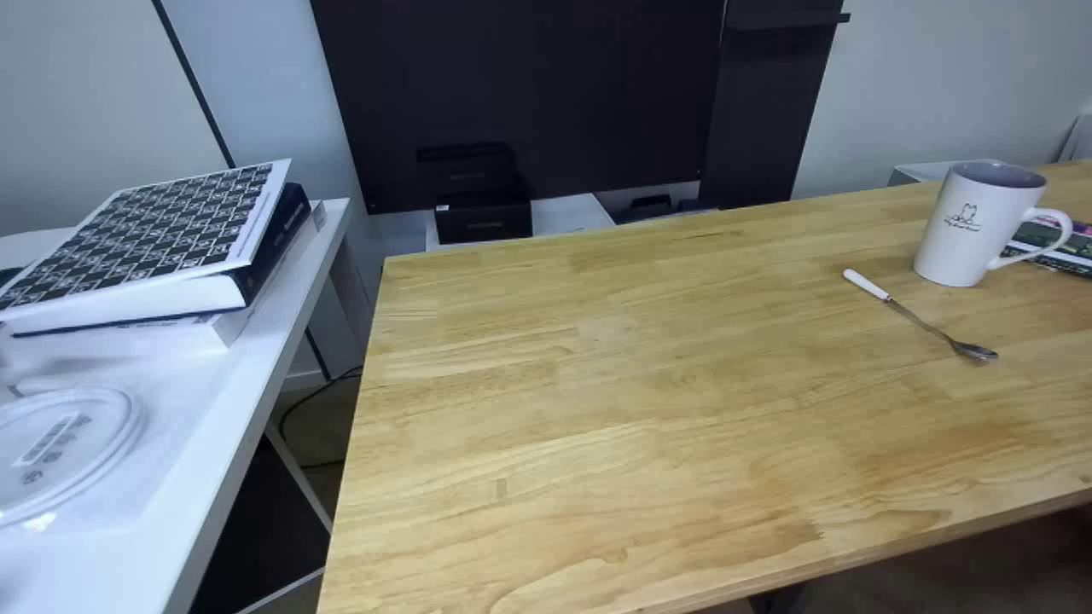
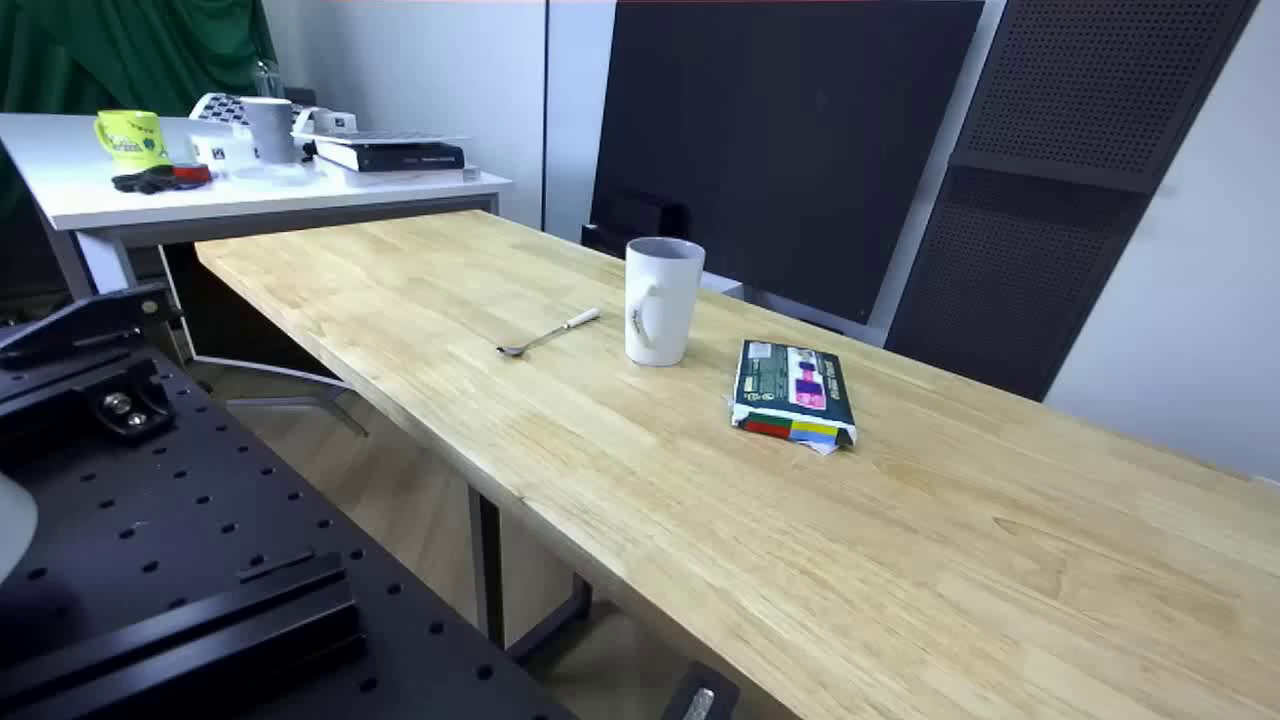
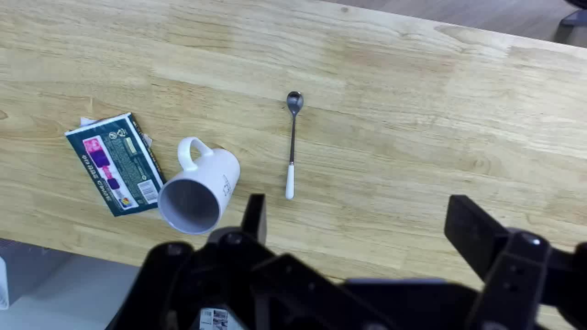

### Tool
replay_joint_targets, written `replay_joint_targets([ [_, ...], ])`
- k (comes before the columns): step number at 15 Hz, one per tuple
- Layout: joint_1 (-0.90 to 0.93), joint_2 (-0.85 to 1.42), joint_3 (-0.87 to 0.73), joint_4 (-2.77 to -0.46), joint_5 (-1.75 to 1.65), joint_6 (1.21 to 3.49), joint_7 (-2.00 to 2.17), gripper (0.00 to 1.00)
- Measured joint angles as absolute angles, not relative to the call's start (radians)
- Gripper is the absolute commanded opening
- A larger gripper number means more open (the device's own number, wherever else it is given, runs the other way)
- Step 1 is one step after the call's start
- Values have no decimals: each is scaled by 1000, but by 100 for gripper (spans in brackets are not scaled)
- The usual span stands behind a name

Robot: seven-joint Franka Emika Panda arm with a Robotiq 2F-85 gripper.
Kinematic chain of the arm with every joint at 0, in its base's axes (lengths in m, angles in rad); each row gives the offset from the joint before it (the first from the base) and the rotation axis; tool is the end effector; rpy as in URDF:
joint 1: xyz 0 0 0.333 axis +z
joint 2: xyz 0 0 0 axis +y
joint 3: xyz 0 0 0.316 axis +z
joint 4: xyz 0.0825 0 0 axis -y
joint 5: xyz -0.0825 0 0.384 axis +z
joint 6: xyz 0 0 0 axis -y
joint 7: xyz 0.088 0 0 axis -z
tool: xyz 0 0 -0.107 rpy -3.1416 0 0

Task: Put the spoon in the mug

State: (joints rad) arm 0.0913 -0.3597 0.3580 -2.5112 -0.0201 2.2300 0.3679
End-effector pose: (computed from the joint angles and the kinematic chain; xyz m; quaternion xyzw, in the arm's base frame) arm 0.3877 0.1863 0.4068 0.9964 0.0377 0.0532 0.0534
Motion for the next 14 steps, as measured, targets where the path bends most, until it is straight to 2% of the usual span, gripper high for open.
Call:
replay_joint_targets([
  [7,100,-337,322,-2503,-23,2240,336,100],
  [14,94,-140,229,-2384,-35,2308,232,100],
])
